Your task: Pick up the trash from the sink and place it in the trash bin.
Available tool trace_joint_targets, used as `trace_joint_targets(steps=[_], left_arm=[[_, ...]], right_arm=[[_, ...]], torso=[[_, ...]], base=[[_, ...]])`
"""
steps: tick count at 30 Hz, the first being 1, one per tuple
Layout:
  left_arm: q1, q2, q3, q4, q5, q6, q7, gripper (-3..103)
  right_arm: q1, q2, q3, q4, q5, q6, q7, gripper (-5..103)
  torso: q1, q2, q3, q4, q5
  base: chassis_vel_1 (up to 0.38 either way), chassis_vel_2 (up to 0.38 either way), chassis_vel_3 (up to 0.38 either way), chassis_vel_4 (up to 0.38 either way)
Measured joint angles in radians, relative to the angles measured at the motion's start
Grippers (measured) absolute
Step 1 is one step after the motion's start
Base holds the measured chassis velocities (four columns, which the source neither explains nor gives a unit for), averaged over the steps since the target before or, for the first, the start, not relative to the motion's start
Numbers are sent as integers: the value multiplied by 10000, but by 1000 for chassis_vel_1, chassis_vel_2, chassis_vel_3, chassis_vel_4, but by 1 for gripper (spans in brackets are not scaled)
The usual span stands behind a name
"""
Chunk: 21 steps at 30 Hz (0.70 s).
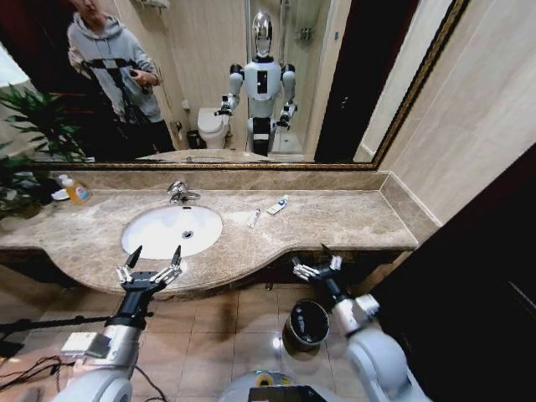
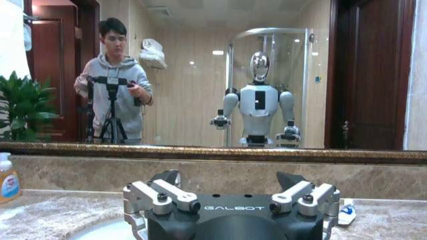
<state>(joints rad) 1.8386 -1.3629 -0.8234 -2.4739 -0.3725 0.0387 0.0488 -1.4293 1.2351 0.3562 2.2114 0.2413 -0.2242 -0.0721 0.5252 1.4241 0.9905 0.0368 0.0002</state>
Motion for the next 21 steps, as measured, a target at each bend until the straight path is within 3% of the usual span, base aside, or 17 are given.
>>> trace_joint_targets(steps=[2, 9, 12, 17, 19, 21], left_arm=[[0, 0, 0, 0, 0, 0, 0, 100], [0, 0, 0, 0, 0, 0, 0, 100], [0, 0, 1, 1, 0, 0, 7, 100], [1, 0, -1, 0, 0, 0, 0, 100], [0, 0, 0, 0, 0, 0, 1, 100], [0, -1, 0, 0, 0, 0, 0, 100]], right_arm=[[1024, -241, -348, -467, -10, -638, -533, 100], [3612, -360, -2107, -1785, 206, -1208, -421, 100], [5033, -401, -3303, -2946, 581, -1277, -46, 100], [6179, -200, -4139, -3905, 1068, -1423, 560, 100], [6988, 190, -4836, -4787, 1254, -1308, 1462, 100], [7181, 340, -5020, -5052, 1260, -1272, 1733, 100]], torso=[[0, 0, 0, -3, -2], [0, 0, 0, 2, -3], [0, 0, 0, 0, -3], [0, 0, 0, 0, -5], [1, -1, 0, 0, -5], [1, -1, 0, 1, -6]], base=[[0, 0, 0, 0], [0, 0, 0, 0], [0, 0, 0, 0], [0, 0, 0, 0], [0, 0, 0, 0], [0, 0, 0, 0]])
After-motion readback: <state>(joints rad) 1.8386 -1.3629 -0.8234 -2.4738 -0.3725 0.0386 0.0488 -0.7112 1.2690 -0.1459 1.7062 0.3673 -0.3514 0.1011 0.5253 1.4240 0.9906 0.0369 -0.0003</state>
